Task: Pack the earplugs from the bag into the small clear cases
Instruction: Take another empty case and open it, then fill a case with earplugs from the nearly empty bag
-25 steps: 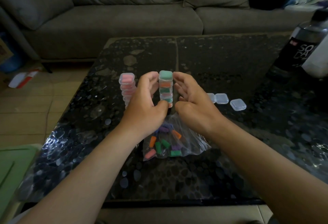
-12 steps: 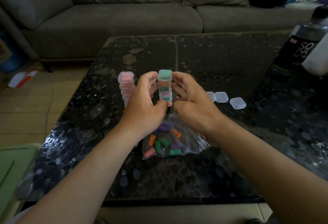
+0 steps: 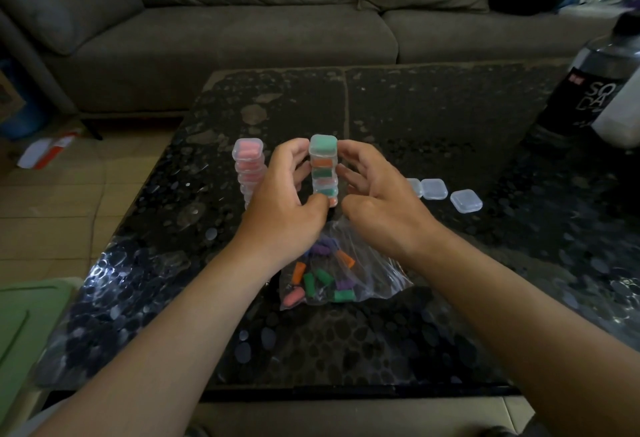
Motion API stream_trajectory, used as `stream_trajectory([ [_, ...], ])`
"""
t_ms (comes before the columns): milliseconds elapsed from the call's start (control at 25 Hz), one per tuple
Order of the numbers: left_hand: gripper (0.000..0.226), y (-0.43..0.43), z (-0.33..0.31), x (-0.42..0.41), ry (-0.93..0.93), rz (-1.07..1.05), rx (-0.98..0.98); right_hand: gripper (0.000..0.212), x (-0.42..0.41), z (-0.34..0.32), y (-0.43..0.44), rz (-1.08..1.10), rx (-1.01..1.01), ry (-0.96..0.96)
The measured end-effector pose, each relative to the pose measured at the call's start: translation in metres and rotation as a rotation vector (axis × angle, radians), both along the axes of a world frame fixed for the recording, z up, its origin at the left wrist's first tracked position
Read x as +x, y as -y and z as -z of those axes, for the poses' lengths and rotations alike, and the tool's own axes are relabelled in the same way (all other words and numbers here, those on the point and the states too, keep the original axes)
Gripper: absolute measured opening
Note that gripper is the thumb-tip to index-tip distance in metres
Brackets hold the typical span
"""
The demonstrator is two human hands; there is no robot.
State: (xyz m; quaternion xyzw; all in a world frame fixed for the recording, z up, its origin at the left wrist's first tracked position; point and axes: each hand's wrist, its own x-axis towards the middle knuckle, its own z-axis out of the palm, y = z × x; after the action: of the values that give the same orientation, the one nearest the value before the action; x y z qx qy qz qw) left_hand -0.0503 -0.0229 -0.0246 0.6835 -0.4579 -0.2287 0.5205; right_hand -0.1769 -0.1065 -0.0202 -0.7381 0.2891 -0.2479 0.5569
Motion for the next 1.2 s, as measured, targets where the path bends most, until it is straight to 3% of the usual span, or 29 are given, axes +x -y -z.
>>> stream_trajectory([
  [600, 0.067, 0.000, 0.000, 0.000, 0.002, 0.001, 0.008, 0.071, 0.000, -0.004, -0.001, 0.003, 0.006, 0.022],
  [760, 0.061, -0.003, -0.005, -0.002, 0.094, -0.086, -0.045, 0.068, -0.004, -0.010, -0.001, 0.075, 0.010, 0.010],
  [960, 0.035, -0.003, 0.000, -0.012, 0.220, -0.122, -0.199, 0.034, -0.021, -0.016, 0.008, 0.253, -0.162, -0.169],
  [1200, 0.027, 0.007, 0.009, -0.036, 0.321, 0.064, -0.061, 0.027, -0.053, -0.015, 0.028, 0.434, -0.210, -0.356],
])
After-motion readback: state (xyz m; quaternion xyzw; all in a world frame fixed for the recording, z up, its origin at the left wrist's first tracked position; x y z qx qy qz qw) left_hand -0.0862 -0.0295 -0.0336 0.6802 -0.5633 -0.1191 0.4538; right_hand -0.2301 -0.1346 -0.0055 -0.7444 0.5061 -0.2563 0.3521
